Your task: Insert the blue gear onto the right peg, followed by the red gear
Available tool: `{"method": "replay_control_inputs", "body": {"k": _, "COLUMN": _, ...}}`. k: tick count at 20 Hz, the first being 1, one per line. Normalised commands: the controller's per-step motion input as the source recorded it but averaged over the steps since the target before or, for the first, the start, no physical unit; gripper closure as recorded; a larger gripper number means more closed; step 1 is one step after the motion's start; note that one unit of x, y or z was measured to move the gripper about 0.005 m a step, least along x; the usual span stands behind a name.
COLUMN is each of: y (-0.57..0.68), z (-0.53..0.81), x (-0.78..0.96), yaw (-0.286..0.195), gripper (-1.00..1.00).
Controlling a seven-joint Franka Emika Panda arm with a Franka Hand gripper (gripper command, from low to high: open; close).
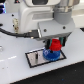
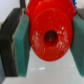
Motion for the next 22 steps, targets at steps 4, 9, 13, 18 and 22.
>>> {"method": "replay_control_inputs", "body": {"k": 4, "y": -0.09, "z": -0.09, "x": 0.22, "yaw": 0.000, "gripper": 1.00}}
{"method": "replay_control_inputs", "body": {"k": 9, "y": -0.01, "z": 0.22, "x": 0.04, "yaw": 0.000, "gripper": 1.00}}
{"method": "replay_control_inputs", "body": {"k": 13, "y": -0.04, "z": 0.41, "x": 0.00, "yaw": 0.000, "gripper": 1.00}}
{"method": "replay_control_inputs", "body": {"k": 18, "y": -0.06, "z": 0.25, "x": 0.01, "yaw": 0.000, "gripper": 1.00}}
{"method": "replay_control_inputs", "body": {"k": 22, "y": -0.14, "z": -0.09, "x": 0.26, "yaw": 0.000, "gripper": 1.00}}
